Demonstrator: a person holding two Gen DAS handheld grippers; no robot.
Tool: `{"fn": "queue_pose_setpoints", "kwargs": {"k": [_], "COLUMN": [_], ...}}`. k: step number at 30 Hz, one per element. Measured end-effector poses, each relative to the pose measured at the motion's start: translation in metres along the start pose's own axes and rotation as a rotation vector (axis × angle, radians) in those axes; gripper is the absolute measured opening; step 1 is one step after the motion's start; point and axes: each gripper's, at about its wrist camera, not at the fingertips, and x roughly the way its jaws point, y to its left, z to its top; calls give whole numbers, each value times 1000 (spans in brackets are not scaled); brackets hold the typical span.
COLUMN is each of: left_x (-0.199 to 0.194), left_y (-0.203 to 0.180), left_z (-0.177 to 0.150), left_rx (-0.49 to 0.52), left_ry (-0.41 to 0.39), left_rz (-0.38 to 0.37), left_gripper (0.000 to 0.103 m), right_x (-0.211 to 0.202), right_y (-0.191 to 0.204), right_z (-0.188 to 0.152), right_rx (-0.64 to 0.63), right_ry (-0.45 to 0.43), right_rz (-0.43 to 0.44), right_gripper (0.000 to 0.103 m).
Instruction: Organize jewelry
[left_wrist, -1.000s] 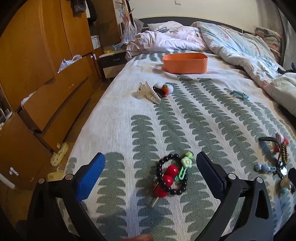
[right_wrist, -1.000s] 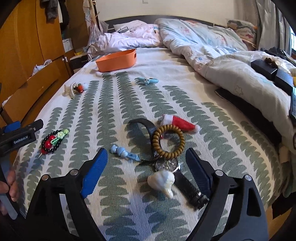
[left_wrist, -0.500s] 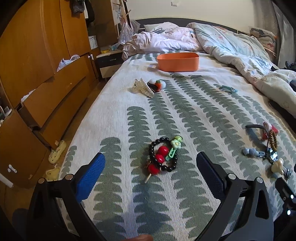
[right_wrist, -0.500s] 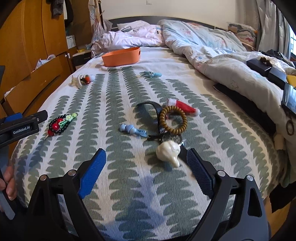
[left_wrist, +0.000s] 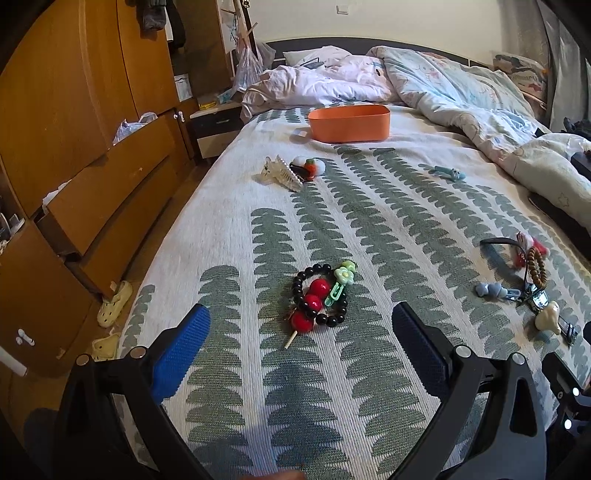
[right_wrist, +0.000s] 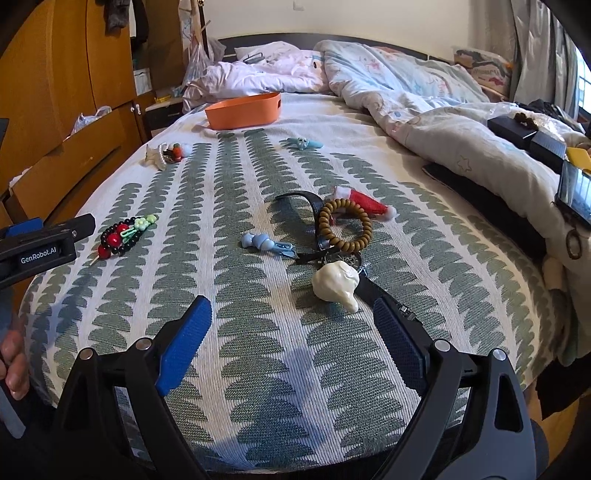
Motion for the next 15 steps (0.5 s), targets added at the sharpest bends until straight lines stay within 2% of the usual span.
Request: {"fn": "queue_pose_setpoints", "kwargs": {"k": [15], "left_x": [-2], "left_y": [1], "left_z": [0], "left_rx": [-9], "left_ry": [-1], "left_rz": [-10], "left_gripper": [97], "right_x": [2], "right_y": [-1], "right_z": [0], "right_rx": [2], "right_ry": [5], "right_rz": [-7], "right_gripper": [90]}}
